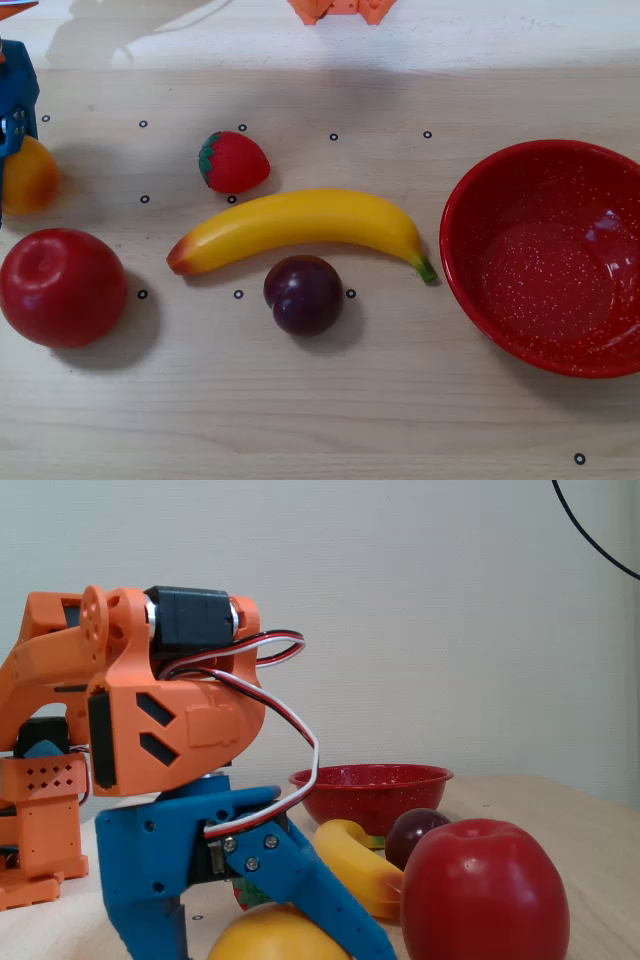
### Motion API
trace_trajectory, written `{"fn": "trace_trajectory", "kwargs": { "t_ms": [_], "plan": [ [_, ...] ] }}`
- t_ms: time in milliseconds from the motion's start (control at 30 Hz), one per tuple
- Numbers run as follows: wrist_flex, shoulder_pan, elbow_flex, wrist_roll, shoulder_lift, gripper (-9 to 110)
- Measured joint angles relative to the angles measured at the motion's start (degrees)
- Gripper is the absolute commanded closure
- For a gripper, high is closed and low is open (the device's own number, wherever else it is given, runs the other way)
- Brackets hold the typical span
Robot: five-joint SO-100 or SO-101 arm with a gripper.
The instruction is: Put the peach in the red bowl.
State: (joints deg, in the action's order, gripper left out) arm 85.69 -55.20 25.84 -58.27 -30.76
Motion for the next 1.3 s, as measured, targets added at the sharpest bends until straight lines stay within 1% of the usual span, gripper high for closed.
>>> {"fn": "trace_trajectory", "kwargs": {
  "t_ms": [167,433,467,500,533,567,733,833,1033,1167,1300],
  "plan": [
    [0.00,0.09,0.00,-0.44,0.00,67],
    [0.09,0.09,-0.09,-1.41,-0.09,79],
    [0.00,0.09,-0.09,-1.58,-0.09,83],
    [0.00,0.09,-0.09,-1.58,-0.09,89],
    [0.00,0.09,-0.09,-1.67,-0.09,98],
    [-0.09,0.09,-0.09,-2.20,-0.09,101],
    [-0.18,0.09,-0.09,-2.81,-0.18,101],
    [0.00,0.44,-0.09,1.58,-0.62,101],
    [0.35,0.18,0.62,15.47,-5.19,101],
    [0.35,1.23,3.25,23.03,-16.35,101],
    [-0.53,5.54,7.65,30.41,-28.74,101]
  ]
}}
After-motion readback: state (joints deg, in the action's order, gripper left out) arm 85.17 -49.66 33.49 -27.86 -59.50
